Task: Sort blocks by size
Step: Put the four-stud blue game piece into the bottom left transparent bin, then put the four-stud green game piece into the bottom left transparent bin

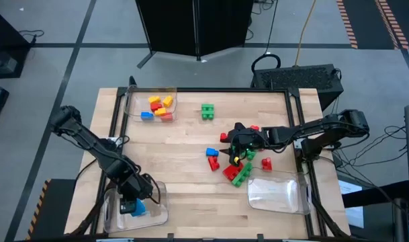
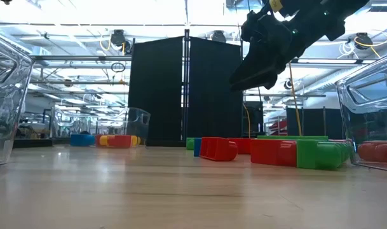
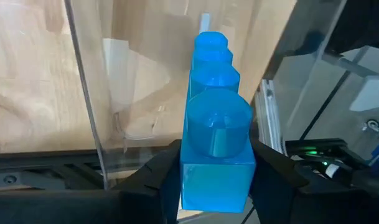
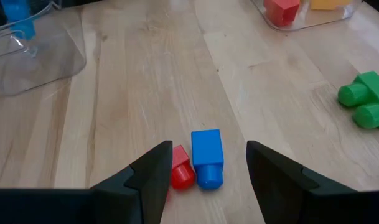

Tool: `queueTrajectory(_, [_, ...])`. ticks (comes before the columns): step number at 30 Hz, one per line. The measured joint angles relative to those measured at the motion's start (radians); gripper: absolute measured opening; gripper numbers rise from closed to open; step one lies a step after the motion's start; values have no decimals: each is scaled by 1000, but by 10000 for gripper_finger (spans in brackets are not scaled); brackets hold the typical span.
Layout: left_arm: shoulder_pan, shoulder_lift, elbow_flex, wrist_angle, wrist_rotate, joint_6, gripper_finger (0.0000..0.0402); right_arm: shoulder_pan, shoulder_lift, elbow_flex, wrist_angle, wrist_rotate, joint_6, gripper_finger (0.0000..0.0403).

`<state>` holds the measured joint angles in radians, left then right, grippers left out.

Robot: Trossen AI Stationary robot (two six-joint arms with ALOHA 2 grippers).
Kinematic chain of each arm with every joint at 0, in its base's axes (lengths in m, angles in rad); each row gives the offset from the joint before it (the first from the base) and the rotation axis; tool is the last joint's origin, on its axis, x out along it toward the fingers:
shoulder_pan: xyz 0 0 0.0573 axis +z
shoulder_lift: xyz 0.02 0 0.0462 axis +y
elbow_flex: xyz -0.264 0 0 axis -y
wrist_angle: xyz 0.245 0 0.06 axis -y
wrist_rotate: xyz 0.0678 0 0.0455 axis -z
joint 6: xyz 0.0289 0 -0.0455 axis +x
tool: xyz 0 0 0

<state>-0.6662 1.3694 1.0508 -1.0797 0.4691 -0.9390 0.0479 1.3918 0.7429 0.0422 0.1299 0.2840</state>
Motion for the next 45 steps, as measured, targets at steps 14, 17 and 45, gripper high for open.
queueTrajectory(14, [0,31,0,-3,-4,-74,211,0,0,0,0,0,23,192])
queueTrajectory(17, [5,27,0,-11,11,-77,212,-2,0,0,1,2,23,192])
queueTrajectory(45, [63,-238,67,-189,-717,-22,212,-190,181,44,251,53,-93,187])
